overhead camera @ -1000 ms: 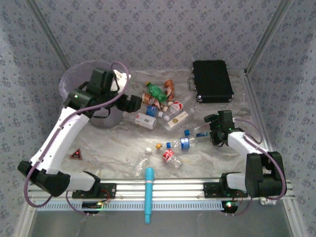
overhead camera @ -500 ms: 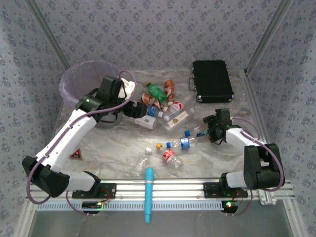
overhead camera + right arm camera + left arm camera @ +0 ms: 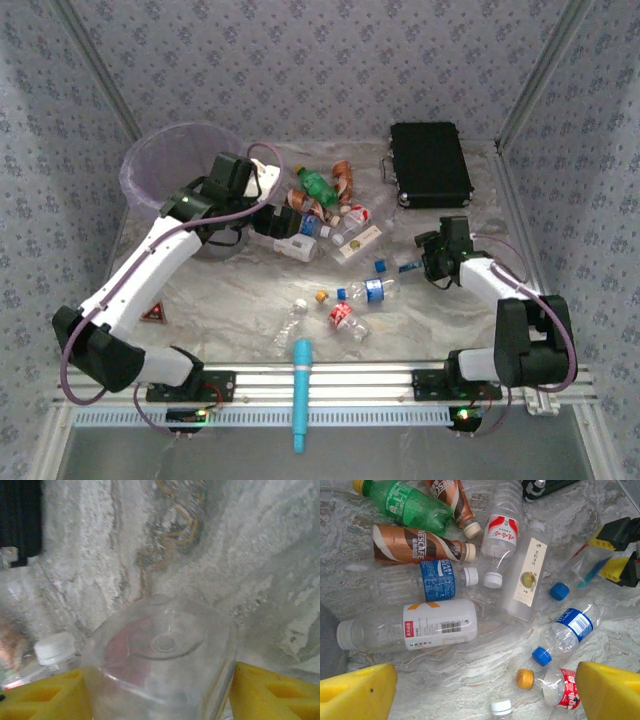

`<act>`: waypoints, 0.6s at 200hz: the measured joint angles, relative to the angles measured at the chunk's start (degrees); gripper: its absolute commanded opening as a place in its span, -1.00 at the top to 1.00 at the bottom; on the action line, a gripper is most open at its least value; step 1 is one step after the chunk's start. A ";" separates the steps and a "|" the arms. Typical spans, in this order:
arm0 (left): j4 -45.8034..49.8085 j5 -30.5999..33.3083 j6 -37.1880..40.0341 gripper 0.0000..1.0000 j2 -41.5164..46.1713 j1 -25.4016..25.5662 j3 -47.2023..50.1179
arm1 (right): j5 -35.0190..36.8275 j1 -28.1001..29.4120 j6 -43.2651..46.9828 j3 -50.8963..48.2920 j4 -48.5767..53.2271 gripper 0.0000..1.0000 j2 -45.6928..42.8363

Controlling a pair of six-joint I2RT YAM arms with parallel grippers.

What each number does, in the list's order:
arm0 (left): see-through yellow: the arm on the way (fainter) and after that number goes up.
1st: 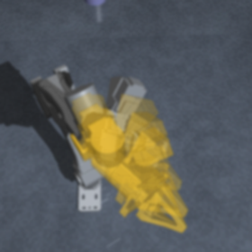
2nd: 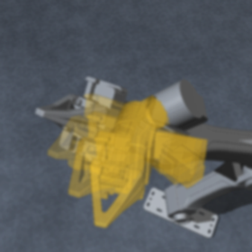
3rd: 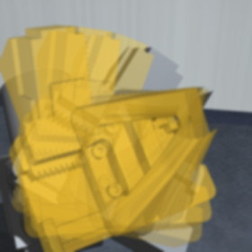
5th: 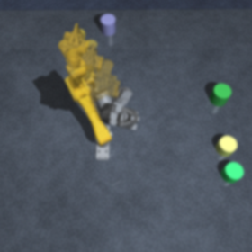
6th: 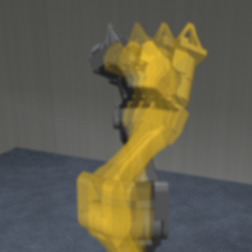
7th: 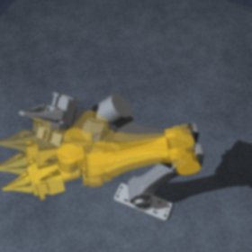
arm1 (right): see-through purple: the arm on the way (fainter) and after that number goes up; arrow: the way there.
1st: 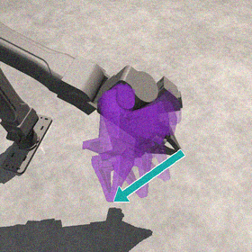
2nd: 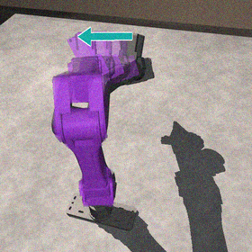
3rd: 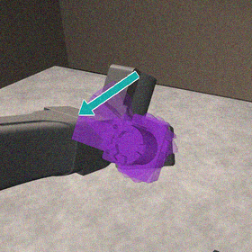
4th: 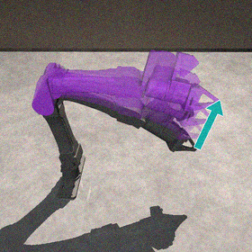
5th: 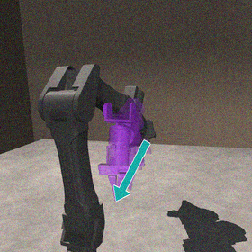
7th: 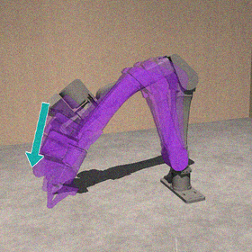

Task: Put the plastic bottles in the bin

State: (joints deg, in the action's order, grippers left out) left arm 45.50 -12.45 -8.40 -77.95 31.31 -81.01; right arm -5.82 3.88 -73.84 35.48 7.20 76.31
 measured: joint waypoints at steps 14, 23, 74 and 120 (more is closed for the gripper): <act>-0.22 -0.26 -0.02 -0.84 -0.59 -0.02 -0.59 | -0.35 -0.76 0.61 1.05 0.50 -0.31 -1.03; -0.59 -0.81 -0.02 -0.84 -1.03 0.00 -1.05 | -0.59 -1.25 1.18 1.77 0.94 -0.29 -1.81; -3.54 -7.19 -0.28 -0.87 -4.70 1.84 -4.35 | -3.19 -2.69 5.57 7.52 4.55 -0.20 -6.60; -5.33 -16.90 0.37 -0.93 -12.48 5.03 -9.88 | -9.40 -0.87 17.86 18.34 9.14 -0.17 -7.21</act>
State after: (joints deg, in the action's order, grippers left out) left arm 40.16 -29.34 -8.03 -90.43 36.34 -90.89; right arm -15.22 3.01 -55.99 53.82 16.34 69.10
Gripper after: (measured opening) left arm 0.963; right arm 0.589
